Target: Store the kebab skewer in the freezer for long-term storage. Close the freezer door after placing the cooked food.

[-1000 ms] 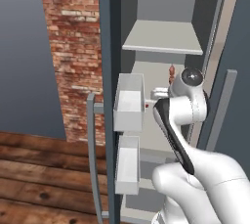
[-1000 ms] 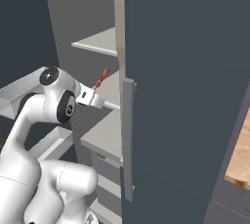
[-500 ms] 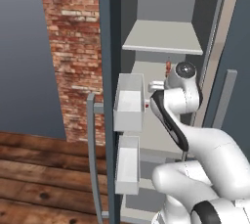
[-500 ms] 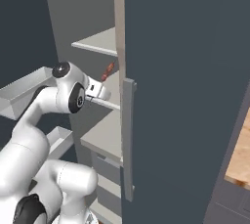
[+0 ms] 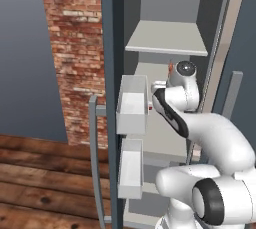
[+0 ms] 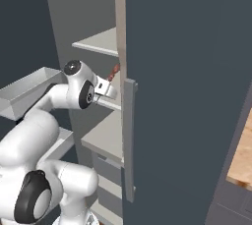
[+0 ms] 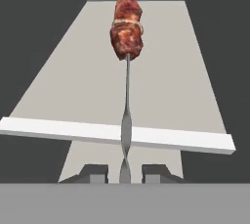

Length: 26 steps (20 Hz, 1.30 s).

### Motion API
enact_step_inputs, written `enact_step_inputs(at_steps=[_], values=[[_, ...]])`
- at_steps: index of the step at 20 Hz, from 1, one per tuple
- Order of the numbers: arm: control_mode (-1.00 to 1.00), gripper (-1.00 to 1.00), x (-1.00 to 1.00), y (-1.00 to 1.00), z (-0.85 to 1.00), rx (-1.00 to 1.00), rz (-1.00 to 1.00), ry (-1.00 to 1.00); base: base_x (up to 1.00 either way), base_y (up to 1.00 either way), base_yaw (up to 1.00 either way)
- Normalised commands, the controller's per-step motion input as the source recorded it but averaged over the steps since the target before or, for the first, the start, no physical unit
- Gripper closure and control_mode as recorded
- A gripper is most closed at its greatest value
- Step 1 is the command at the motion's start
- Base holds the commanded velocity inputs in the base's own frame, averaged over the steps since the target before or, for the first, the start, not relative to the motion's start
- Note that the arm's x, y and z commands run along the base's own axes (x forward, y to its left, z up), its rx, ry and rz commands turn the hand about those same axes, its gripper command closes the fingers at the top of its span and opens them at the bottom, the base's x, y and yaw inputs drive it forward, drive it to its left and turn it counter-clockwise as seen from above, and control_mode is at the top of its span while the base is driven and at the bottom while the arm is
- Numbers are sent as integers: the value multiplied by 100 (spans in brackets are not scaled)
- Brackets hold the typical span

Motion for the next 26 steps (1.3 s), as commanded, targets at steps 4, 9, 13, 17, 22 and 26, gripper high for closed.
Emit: enact_step_inputs(at_steps=[4,9,13,17,22,26], values=[[-100,100,30,-12,-22,0,0,4,0,0,0],[-100,100,31,-3,-16,0,0,4,0,0,0],[-100,100,38,0,-15,0,0,6,0,0,0],[-100,100,42,-2,-15,0,0,10,0,0,0],[-100,100,41,-2,-15,0,0,11,0,0,0],[-100,100,37,-3,-13,0,0,7,0,0,0]])
